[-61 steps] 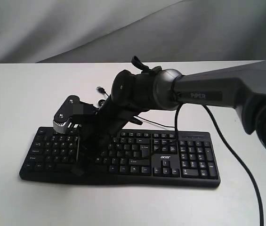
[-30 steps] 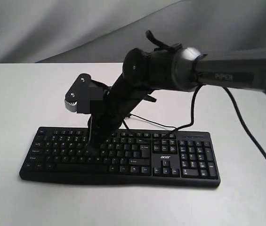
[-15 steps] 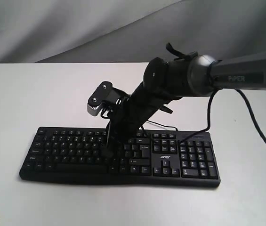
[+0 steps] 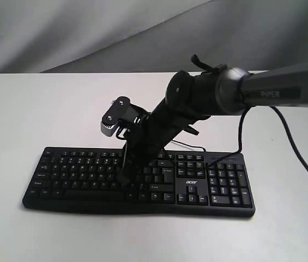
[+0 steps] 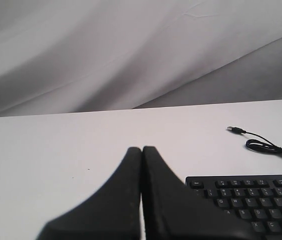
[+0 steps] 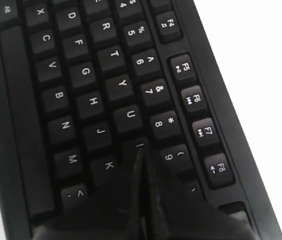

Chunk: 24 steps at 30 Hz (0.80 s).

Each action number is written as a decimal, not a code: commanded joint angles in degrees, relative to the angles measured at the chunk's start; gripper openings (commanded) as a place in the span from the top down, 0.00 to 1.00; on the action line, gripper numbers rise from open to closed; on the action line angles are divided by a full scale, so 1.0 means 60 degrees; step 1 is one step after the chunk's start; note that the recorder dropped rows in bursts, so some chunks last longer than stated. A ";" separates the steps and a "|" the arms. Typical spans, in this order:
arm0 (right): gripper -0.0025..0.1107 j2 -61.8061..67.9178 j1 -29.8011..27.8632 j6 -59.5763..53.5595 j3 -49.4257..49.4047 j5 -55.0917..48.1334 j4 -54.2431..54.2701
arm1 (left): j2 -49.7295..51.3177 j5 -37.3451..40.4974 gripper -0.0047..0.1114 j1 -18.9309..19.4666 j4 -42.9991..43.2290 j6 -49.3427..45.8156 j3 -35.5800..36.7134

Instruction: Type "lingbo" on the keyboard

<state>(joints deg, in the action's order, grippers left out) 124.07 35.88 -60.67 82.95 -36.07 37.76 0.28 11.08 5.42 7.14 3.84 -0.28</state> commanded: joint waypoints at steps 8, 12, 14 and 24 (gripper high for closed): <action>0.98 0.0046 -0.0128 -0.0099 -0.0055 0.0057 0.0101 | -0.0047 -0.0089 0.96 -0.0052 0.0002 0.0020 0.0046; 0.98 0.0046 -0.0128 -0.0099 -0.0055 0.0057 0.0101 | -0.0047 -0.0089 0.96 -0.0052 0.0002 0.0020 0.0046; 0.98 0.0046 -0.0128 -0.0099 -0.0081 0.0084 0.0145 | -0.0047 -0.0089 0.96 -0.0052 0.0002 0.0020 0.0046; 0.98 0.0046 -0.0128 -0.0099 -0.0300 0.0093 0.0198 | -0.0047 -0.0089 0.96 -0.0052 0.0002 0.0020 0.0046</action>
<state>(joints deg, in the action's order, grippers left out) 124.38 35.33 -60.67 81.70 -35.32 38.94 0.28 11.08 5.42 7.14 3.84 -0.28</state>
